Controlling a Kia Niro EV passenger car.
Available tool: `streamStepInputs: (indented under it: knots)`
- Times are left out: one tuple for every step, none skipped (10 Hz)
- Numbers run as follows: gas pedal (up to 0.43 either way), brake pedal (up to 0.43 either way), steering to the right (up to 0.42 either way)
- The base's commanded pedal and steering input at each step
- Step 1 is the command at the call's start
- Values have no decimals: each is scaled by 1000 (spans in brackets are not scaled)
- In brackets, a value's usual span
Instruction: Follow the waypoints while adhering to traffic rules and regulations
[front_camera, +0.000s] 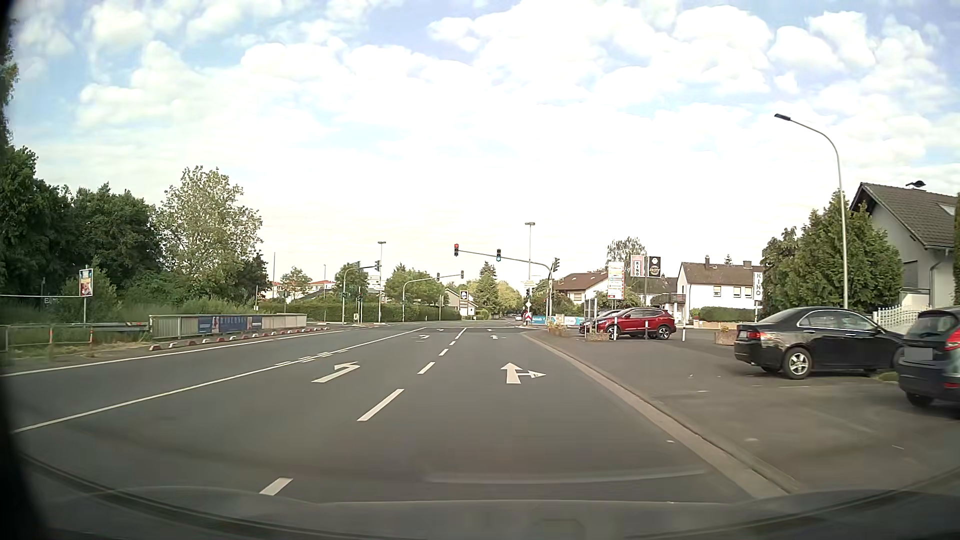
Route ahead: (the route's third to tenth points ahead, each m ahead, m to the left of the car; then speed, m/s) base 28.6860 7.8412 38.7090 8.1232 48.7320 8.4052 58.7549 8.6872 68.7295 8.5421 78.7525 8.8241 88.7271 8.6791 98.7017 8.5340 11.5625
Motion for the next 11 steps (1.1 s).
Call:
streamStepInputs:
  knots:
    - [220,18,-12]
    - [220,18,-11]
    - [228,18,-11]
    - [228,18,-11]
    - [228,18,-11]
    - [228,18,-11]
    - [228,18,-10]
    - [228,18,-10]
    - [228,18,-9]
    - [228,18,-8]
    - [228,18,-7]
